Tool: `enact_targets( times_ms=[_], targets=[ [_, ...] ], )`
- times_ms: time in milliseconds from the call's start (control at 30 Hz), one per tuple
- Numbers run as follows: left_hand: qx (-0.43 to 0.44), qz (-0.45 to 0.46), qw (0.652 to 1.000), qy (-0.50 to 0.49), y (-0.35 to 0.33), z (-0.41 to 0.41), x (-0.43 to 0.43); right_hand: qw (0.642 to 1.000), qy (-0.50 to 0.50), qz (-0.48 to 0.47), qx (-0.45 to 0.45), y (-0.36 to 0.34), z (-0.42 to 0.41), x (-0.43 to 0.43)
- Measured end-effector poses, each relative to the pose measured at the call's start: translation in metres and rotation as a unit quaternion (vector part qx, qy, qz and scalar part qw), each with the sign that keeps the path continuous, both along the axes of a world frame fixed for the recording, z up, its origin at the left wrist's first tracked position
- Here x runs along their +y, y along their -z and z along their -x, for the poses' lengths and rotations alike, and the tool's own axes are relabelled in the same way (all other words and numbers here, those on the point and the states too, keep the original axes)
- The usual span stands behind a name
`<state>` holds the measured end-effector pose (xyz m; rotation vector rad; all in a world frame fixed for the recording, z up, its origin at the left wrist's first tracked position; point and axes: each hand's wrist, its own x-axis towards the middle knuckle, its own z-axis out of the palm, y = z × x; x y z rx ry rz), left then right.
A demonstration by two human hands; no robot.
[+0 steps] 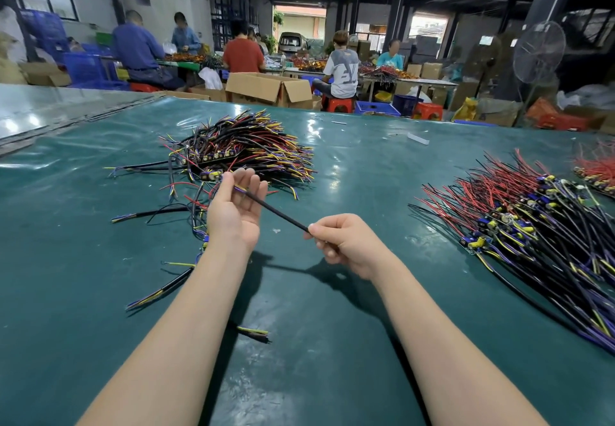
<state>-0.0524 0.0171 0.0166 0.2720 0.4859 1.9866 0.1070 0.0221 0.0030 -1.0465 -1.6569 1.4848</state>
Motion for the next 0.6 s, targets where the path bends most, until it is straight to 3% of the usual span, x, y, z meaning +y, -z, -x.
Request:
enact_targets(
  times_ms=[167,300,400,600],
  targets=[
    [-0.034,-0.019,0.999,0.000,-0.007,0.006,0.000,0.997,-0.033,-0.031,-0.055,0.001,0.007,-0.003],
    [-0.047,-0.036,0.998,0.003,-0.009,0.006,-0.002,0.996,0.005,-0.034,-0.085,0.001,0.010,-0.004],
    [-0.067,-0.042,0.997,0.000,-0.011,0.007,-0.003,0.998,0.040,-0.022,-0.053,0.004,0.010,-0.002],
    [-0.103,-0.045,0.993,-0.030,-0.014,0.016,-0.006,0.998,-0.044,0.049,0.005,0.004,0.009,-0.003]
  ],
)
